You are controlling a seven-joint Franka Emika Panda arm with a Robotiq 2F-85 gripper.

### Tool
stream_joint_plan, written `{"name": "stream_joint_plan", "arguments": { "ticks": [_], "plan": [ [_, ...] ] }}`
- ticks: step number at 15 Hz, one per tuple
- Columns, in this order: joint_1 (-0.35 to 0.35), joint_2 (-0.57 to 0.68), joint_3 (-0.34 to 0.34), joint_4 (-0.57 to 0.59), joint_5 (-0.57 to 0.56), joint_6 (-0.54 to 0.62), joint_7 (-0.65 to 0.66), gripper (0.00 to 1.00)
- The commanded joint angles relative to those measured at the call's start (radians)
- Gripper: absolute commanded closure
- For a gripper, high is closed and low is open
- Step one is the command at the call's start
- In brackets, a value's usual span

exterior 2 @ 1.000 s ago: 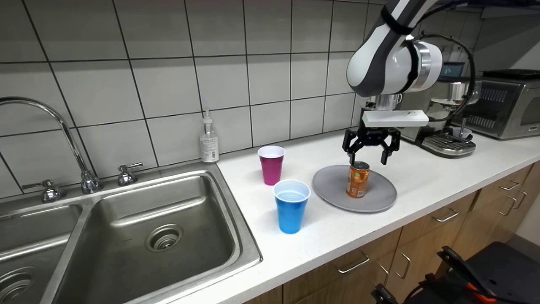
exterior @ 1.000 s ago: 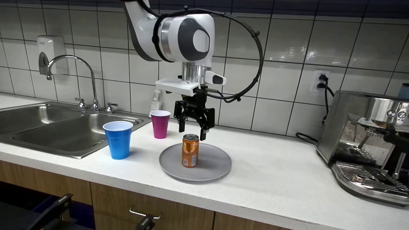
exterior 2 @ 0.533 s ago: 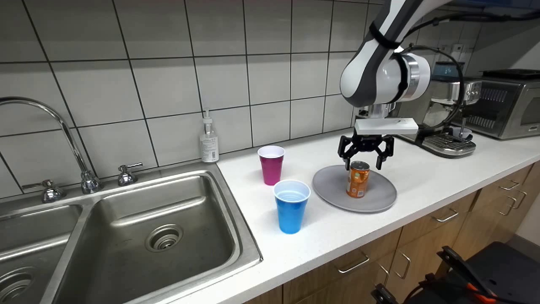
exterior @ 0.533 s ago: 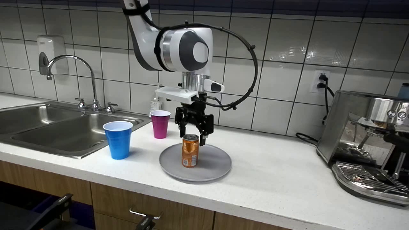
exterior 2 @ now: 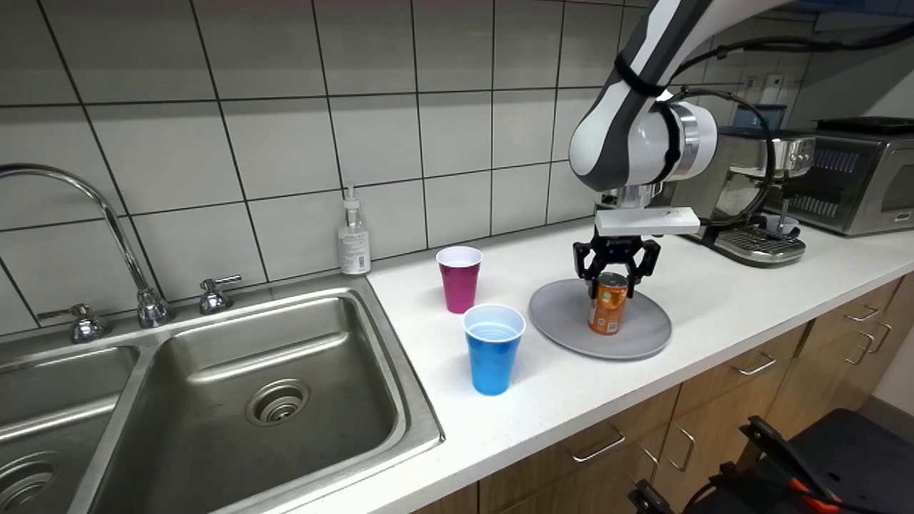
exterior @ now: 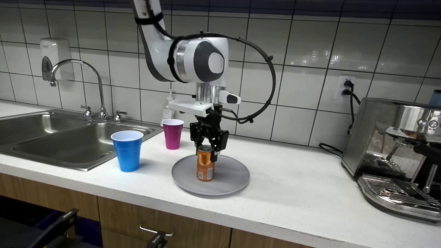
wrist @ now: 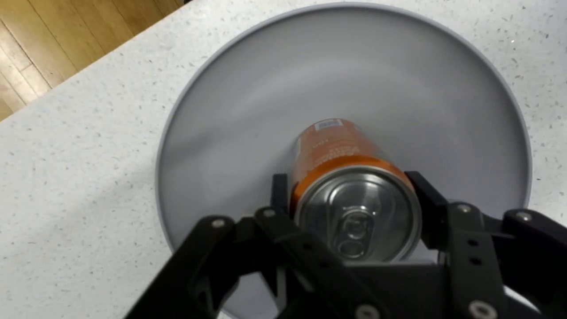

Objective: Remove the orange can from the plate then place the cups on the plate.

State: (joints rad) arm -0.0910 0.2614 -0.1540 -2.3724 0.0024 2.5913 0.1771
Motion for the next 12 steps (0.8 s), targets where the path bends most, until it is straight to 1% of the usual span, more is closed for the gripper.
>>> {"name": "stream_joint_plan", "arguments": {
  "ticks": [1, 8, 12],
  "plan": [
    [0.011, 0.018, -0.006, 0.022, -0.017, -0.003, 0.034, 0.62],
    [0.006, 0.024, -0.009, 0.046, -0.007, -0.014, 0.041, 0.62],
    [0.000, 0.025, -0.029, 0.076, -0.012, -0.034, 0.064, 0.62]
  ]
}}
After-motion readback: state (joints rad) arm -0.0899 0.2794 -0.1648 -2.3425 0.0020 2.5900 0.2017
